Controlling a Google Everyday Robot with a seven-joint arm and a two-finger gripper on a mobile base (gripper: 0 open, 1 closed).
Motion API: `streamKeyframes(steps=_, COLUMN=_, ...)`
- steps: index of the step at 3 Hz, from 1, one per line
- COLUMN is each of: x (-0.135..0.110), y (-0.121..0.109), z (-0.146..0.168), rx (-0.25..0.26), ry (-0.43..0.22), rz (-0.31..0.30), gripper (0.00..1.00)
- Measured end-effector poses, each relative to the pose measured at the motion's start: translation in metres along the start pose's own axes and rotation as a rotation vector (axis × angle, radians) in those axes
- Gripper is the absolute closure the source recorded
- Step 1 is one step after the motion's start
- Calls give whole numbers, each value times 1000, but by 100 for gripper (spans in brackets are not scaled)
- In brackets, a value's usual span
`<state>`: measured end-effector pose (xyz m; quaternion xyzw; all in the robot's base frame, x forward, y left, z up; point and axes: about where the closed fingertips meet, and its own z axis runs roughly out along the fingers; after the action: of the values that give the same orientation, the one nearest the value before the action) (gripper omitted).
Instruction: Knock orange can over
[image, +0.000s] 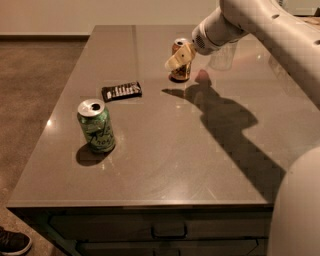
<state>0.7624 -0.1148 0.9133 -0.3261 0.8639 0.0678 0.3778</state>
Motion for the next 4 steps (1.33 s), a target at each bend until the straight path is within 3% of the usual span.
streamKeyframes(steps=2, x=-16, y=1, z=13, rx=-41, ry=-29, rz=29, gripper=47)
streamKeyframes(steps=3, x=-18, y=6, z=-7, rx=-64, ry=-42, rz=-12, gripper=70)
streamKeyframes(steps=4, x=-6, y=17, z=-46, rx=-95, ry=-1, rz=-114, gripper=95)
